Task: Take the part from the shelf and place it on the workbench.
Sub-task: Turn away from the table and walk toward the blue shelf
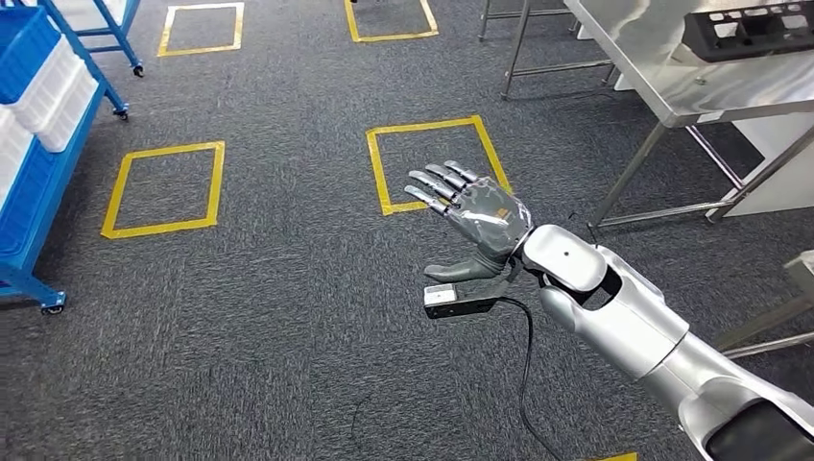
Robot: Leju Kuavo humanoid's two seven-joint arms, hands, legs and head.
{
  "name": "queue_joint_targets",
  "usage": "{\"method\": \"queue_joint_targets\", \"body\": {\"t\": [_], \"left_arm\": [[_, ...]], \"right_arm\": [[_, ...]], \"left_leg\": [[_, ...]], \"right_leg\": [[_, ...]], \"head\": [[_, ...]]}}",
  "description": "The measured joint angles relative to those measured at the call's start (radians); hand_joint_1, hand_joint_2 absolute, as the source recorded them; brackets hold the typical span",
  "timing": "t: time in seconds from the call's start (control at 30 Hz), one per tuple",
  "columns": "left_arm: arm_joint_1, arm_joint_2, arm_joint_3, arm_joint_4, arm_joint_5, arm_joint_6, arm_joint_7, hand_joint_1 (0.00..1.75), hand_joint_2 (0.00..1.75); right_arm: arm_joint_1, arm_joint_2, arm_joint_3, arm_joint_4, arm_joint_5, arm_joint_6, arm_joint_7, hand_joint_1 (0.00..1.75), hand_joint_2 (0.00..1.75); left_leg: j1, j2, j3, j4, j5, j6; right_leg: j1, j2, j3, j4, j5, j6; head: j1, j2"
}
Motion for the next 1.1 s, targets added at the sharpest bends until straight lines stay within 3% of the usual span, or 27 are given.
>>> {"method": "queue_joint_targets", "body": {"t": [0.03, 0.1, 0.17, 0.23, 0.3, 0.37, 0.43, 0.47, 0.53, 0.6, 0.63, 0.67, 0.73, 0.77, 0.83, 0.87, 0.93, 0.97, 1.0, 1.03, 1.1], "left_arm": [[0.0, 0.0, 0.0, 0.0, -0.001, 0.0, 0.001, 0.0, 0.0], [-0.001, 0.0, 0.0, 0.0, -0.006, 0.0, 0.003, 0.0, 0.0], [-0.001, 0.0, 0.0, 0.0, -0.01, 0.001, 0.005, 0.0, 0.0], [0.002, 0.001, 0.0, 0.0, -0.014, 0.001, 0.008, 0.0, 0.0], [0.004, 0.001, 0.0, 0.0, -0.017, 0.002, 0.011, 0.0, 0.0], [0.002, 0.001, 0.0, 0.0, -0.018, 0.002, 0.013, 0.0, 0.0], [0.001, 0.001, 0.0, 0.0, -0.018, 0.001, 0.012, 0.0, 0.0], [0.001, 0.001, 0.0, 0.0, -0.018, 0.0, 0.011, 0.0, 0.0], [0.001, 0.001, 0.0, 0.0, -0.019, 0.0, 0.01, 0.0, 0.0], [0.0, 0.002, 0.0, 0.0, -0.019, 0.001, 0.009, 0.0, 0.0], [-0.001, 0.002, 0.0, 0.0, -0.019, 0.001, 0.008, 0.0, 0.0], [-0.002, 0.002, 0.0, 0.0, -0.019, 0.002, 0.008, 0.0, 0.0], [-0.001, 0.002, 0.0, 0.0, -0.019, 0.003, 0.007, 0.0, 0.0], [0.0, 0.003, 0.0, 0.0, -0.018, 0.004, 0.007, 0.0, 0.0], [0.0, 0.003, 0.0, 0.0, -0.016, 0.006, 0.006, 0.0, 0.0], [-0.001, 0.003, 0.0, 0.0, -0.016, 0.007, 0.006, 0.0, 0.0], [-0.002, 0.003, 0.0, 0.0, -0.015, 0.008, 0.005, 0.0, 0.0], [-0.002, 0.003, 0.0, 0.0, -0.015, 0.009, 0.004, 0.0, 0.0], [-0.002, 0.003, 0.0, 0.0, -0.014, 0.01, 0.003, 0.0, 0.0], [-0.002, 0.003, 0.0, -0.001, -0.013, 0.012, 0.002, 0.0, 0.0], [-0.002, 0.003, 0.0, -0.001, -0.01, 0.015, 0.001, 0.0, 0.0]], "right_arm": [[-0.002, 0.0, 0.0, 0.001, -0.001, 0.0, -0.001, 0.0, 0.0], [-0.007, 0.0, 0.0, 0.001, -0.003, 0.0, -0.003, 0.0, 0.0], [-0.01, 0.0, 0.0, 0.001, -0.006, 0.0, -0.003, 0.0, 0.0], [-0.014, 0.0, 0.0, 0.001, -0.008, 0.0, -0.004, 0.0, 0.0], [-0.018, 0.002, -0.001, 0.001, -0.009, 0.0, -0.004, 0.0, 0.0], [-0.02, 0.001, -0.001, 0.003, -0.01, 0.0, -0.005, 0.0, 0.0], [-0.019, 0.0, -0.001, 0.006, -0.011, -0.001, -0.009, 0.0, 0.0], [-0.019, 0.0, -0.001, 0.008, -0.011, -0.002, -0.012, 0.0, 0.0], [-0.019, 0.001, -0.001, 0.009, -0.012, -0.002, -0.015, 0.0, 0.0], [-0.021, 0.001, -0.001, 0.007, -0.012, -0.002, -0.015, 0.0, 0.0], [-0.022, 0.001, -0.001, 0.006, -0.012, -0.002, -0.015, 0.0, 0.0], [-0.023, 0.0, -0.001, 0.006, -0.012, -0.002, -0.014, 0.0, 0.0], [-0.023, 0.002, -0.001, 0.003, -0.012, -0.002, -0.014, 0.0, 0.0], [-0.023, 0.002, -0.001, 0.001, -0.012, -0.002, -0.014, 0.0, 0.0], [-0.024, 0.001, -0.001, -0.004, -0.012, -0.002, -0.014, 0.0, 0.0], [-0.022, -0.001, -0.001, -0.004, -0.012, -0.002, -0.013, 0.0, 0.0], [-0.016, -0.006, -0.001, -0.004, -0.013, -0.001, -0.013, 0.0, 0.0], [-0.013, -0.007, 0.0, -0.004, -0.012, -0.001, -0.013, 0.0, 0.0], [-0.011, -0.008, 0.0, -0.004, -0.012, -0.001, -0.013, 0.0, 0.0], [-0.012, -0.008, 0.0, -0.004, -0.012, -0.001, -0.013, 0.0, 0.0], [-0.016, -0.008, 0.0, -0.004, -0.013, -0.001, -0.013, 0.0, 0.0]], "left_leg": [[0.0, -0.012, 0.0, 0.003, -0.001, -0.001], [-0.001, -0.036, -0.004, 0.01, -0.003, -0.008], [-0.001, -0.057, -0.012, 0.013, 0.0, -0.019], [0.003, -0.067, -0.018, 0.011, 0.003, -0.032], [0.001, -0.022, -0.033, 0.045, -0.02, -0.041], [0.001, 0.036, -0.081, 0.153, -0.079, -0.048], [0.004, 0.051, -0.134, 0.268, -0.125, -0.052], [0.005, 0.054, -0.14, 0.286, -0.124, -0.053], [0.005, 0.065, -0.096, 0.209, -0.076, -0.051], [-0.002, 0.104, -0.025, 0.077, -0.031, -0.043], [-0.007, 0.118, -0.004, 0.037, -0.021, -0.037], [-0.012, 0.125, 0.003, 0.017, -0.021, -0.031], [-0.013, 0.104, 0.003, 0.011, -0.017, -0.018], [-0.012, 0.092, 0.004, 0.005, -0.013, -0.012], [-0.007, 0.072, 0.009, -0.005, -0.006, 0.0], [-0.007, 0.062, 0.009, -0.007, -0.005, 0.003], [-0.007, 0.037, 0.009, -0.006, -0.004, 0.006], [-0.007, 0.024, 0.008, -0.005, -0.004, 0.006], [-0.007, 0.011, 0.009, -0.003, -0.005, 0.005], [-0.007, -0.002, 0.009, 0.0, -0.006, 0.004], [-0.007, -0.026, 0.005, 0.009, -0.01, -0.003]], "right_leg": [[-0.001, 0.009, 0.025, -0.059, 0.04, -0.002], [-0.005, 0.052, 0.076, -0.178, 0.094, -0.006], [-0.005, 0.073, 0.094, -0.223, 0.103, -0.008], [-0.003, 0.05, 0.096, -0.229, 0.107, -0.017], [-0.004, 0.025, 0.103, -0.239, 0.112, -0.031], [0.0, 0.0, 0.106, -0.243, 0.112, -0.041], [0.005, -0.027, 0.105, -0.242, 0.11, -0.045], [0.006, -0.041, 0.106, -0.241, 0.108, -0.045], [0.008, -0.065, 0.109, -0.24, 0.105, -0.044], [0.012, -0.087, 0.114, -0.239, 0.098, -0.037], [0.015, -0.097, 0.116, -0.238, 0.096, -0.033], [0.017, -0.107, 0.117, -0.239, 0.094, -0.029], [0.019, -0.126, 0.119, -0.241, 0.091, -0.02], [0.016, -0.119, 0.119, -0.235, 0.084, -0.016], [0.011, -0.071, 0.095, -0.177, 0.045, -0.009], [0.007, -0.039, 0.068, -0.118, 0.015, -0.007], [0.006, -0.01, 0.003, 0.002, -0.028, -0.005], [0.006, -0.006, -0.017, 0.029, -0.027, -0.004], [0.005, -0.004, -0.019, 0.02, -0.005, -0.004], [0.003, 0.001, -0.004, -0.024, 0.031, -0.004], [-0.005, 0.042, 0.048, -0.15, 0.098, -0.005]], "head": [[0.0, 0.0], [0.0, 0.0], [0.0, 0.0], [0.0, 0.0], [0.0, 0.0], [0.0, 0.0], [0.0, 0.0], [0.0, 0.0], [0.0, 0.0], [0.0, 0.0], [0.0, 0.0], [0.0, 0.0], [0.0, 0.0], [0.0, 0.0], [0.0, 0.0], [0.0, 0.0], [0.0, 0.0], [0.0, 0.0], [0.0, 0.0], [0.0, 0.0], [0.0, 0.0]]}}
